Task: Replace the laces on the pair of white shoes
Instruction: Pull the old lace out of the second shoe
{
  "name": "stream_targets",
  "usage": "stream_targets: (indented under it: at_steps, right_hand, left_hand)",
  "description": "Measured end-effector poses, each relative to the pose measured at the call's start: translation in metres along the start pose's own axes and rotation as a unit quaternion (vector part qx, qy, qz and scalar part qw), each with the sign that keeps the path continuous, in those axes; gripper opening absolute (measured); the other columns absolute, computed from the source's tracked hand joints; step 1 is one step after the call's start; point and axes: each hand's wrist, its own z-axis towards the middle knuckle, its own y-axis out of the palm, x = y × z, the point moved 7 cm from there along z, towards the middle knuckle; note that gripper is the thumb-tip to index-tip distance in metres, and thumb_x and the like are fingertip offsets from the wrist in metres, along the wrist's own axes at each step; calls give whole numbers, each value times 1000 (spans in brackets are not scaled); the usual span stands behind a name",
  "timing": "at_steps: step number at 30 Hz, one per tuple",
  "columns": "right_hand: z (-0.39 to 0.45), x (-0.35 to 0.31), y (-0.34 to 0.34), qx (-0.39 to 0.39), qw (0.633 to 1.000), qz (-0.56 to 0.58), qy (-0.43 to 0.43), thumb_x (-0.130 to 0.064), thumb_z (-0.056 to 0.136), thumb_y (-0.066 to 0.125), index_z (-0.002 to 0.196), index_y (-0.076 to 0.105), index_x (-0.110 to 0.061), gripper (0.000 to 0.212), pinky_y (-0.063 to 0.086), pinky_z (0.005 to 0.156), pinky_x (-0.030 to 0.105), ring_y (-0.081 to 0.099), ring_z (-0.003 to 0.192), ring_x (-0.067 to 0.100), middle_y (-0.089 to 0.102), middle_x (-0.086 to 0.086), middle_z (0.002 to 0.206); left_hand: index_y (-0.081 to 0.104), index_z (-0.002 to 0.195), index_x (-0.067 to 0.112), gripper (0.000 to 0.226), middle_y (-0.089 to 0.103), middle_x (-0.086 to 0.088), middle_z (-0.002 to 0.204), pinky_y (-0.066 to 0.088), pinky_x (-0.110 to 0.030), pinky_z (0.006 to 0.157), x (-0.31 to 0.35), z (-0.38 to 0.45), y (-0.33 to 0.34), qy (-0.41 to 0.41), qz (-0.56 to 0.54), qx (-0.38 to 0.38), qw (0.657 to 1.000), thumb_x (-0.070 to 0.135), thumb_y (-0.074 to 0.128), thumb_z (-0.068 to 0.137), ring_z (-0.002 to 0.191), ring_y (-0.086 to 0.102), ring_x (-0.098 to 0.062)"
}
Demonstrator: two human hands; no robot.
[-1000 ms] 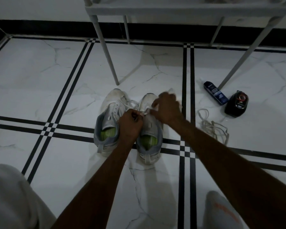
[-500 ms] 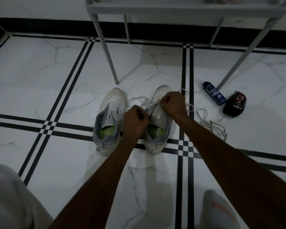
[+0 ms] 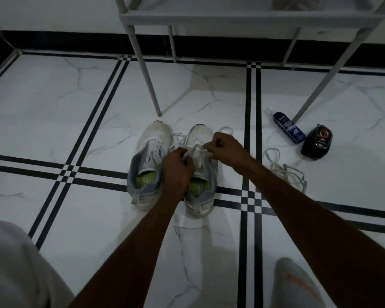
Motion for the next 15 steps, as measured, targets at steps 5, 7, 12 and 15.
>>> stream_targets:
  at_steps: [5, 7, 12, 15]
  right_hand:
    - [2, -12, -57, 250, 967, -2, -48, -23, 96, 62, 114, 60, -13, 21, 50, 101, 40, 60, 112, 25, 61, 10, 119]
    - [1, -26, -65, 261, 960, -76, -60, -36, 92, 68, 131, 53, -10, 49, 37, 111, 33, 49, 126, 27, 50, 15, 133]
    - [0, -18, -2, -41, 958, -274, 76, -46, 85, 71, 111, 66, 2, 55, 59, 80, 37, 67, 98, 28, 67, 15, 111]
    - [-3, -8, 21, -48, 956, -276, 88, -41, 83, 72, 98, 63, -1, 44, 49, 54, 25, 70, 87, 29, 66, 14, 93]
  left_hand:
    - [74, 107, 5, 18, 74, -12, 95, 42, -21, 73, 0, -2, -3, -17, -25, -21, 999, 9, 64, 91, 85, 67, -21]
    - [72, 110, 7, 20, 73, -11, 97, 45, -24, 74, -1, -1, -1, -27, -23, -26, 999, 14, 65, 92, 86, 67, -21]
    - [58, 132, 16, 39, 61, -13, 116, 54, -45, 90, 9, 4, 11, 42, 41, -77, 995, 17, 59, 93, 102, 62, -29]
    - [55, 142, 17, 45, 52, -17, 125, 50, -45, 95, 13, 4, 21, 82, 113, -131, 981, 18, 54, 97, 109, 57, -33]
